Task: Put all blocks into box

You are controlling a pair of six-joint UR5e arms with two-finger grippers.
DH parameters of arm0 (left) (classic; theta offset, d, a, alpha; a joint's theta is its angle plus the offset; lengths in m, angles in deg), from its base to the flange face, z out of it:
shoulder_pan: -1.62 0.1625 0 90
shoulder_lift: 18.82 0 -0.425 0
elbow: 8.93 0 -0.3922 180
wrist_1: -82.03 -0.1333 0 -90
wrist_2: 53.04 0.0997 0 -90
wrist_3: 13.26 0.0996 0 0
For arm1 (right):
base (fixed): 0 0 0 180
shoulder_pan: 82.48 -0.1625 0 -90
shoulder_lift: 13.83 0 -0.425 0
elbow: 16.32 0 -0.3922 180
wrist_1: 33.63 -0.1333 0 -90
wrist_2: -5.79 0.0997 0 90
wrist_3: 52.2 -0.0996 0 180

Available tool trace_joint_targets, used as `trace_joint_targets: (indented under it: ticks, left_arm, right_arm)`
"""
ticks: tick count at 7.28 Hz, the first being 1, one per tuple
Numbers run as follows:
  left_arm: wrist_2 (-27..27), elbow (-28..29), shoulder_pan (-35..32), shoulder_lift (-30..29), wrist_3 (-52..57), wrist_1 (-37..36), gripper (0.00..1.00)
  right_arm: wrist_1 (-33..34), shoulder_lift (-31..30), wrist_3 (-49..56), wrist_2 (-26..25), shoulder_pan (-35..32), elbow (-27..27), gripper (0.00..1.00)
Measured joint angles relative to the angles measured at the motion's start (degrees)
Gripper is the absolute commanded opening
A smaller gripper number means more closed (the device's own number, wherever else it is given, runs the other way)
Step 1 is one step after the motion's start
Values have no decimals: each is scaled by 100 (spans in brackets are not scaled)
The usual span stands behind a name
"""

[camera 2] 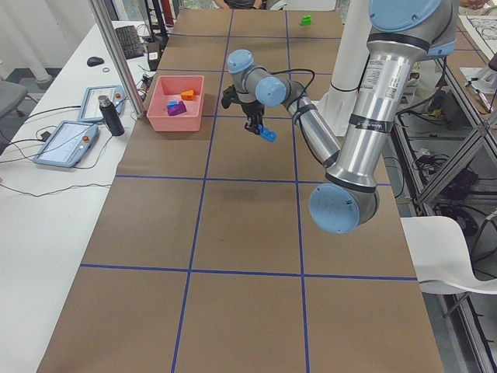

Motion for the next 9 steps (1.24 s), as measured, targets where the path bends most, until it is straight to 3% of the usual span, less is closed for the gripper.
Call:
trace_joint_targets:
  ticks: [2, 4, 7, 9]
  left_arm:
    - [-340, 838, -662, -1116, -373, -63, 0]
    - [-370, 1965, -896, -2285, -1203, 499, 0]
    - [90, 4033, -912, -3401, -2713, 2980, 0]
    - [1101, 5594, -582, -4125, -3442, 4692, 0]
  right_arm:
    - [2, -496, 656, 1, -3, -192, 100]
    - [2, -783, 1296, 3, -1, -497, 100]
    - [-12, -984, 1916, -61, 6, -1067, 100]
    - [-488, -1167, 1985, -160, 6, -1500, 100]
